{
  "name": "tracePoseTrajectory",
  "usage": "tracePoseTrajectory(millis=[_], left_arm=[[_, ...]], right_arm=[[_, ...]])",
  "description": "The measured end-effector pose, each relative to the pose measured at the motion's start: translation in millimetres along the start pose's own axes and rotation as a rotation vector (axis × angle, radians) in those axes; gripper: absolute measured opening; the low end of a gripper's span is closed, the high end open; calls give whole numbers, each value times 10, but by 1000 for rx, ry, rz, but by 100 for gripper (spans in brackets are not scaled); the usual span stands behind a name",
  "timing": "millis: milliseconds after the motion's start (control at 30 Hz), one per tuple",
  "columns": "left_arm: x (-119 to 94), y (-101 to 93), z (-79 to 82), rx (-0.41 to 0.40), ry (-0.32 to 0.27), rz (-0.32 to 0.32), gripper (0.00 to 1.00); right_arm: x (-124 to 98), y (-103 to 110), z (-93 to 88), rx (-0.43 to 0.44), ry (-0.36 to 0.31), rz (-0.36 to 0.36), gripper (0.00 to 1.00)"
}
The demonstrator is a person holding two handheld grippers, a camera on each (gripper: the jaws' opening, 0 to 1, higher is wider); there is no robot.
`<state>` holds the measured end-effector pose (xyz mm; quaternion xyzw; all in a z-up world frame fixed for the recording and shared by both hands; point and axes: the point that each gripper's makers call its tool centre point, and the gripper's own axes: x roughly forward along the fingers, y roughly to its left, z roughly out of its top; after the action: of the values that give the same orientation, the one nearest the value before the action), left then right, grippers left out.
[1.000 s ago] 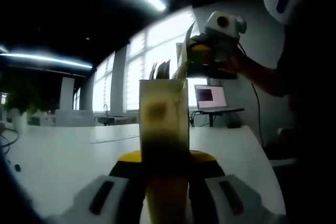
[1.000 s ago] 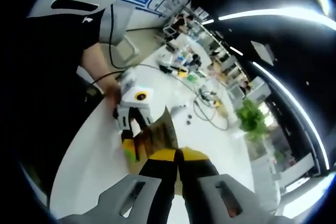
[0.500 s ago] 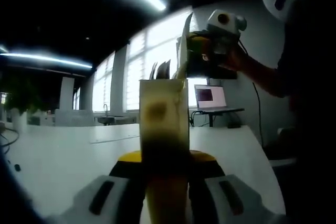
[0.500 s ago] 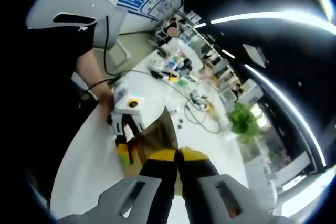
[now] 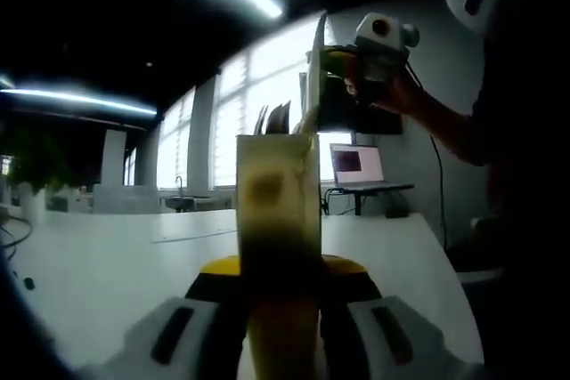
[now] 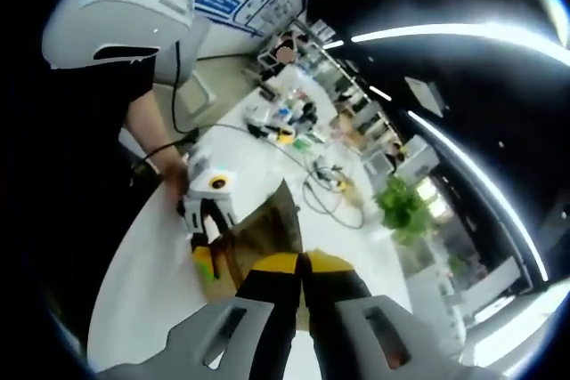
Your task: Extract single mask from mask box in order stack masks on table
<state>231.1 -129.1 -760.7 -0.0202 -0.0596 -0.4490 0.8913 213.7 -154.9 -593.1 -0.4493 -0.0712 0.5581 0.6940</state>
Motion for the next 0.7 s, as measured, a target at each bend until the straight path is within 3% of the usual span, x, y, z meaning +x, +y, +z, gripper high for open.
tracePoseTrajectory(millis=[700], left_arm=[[-5,1,-2,-3,1,2,32]], right_arm=[[-401,-337,44,56,-51,-132,0]])
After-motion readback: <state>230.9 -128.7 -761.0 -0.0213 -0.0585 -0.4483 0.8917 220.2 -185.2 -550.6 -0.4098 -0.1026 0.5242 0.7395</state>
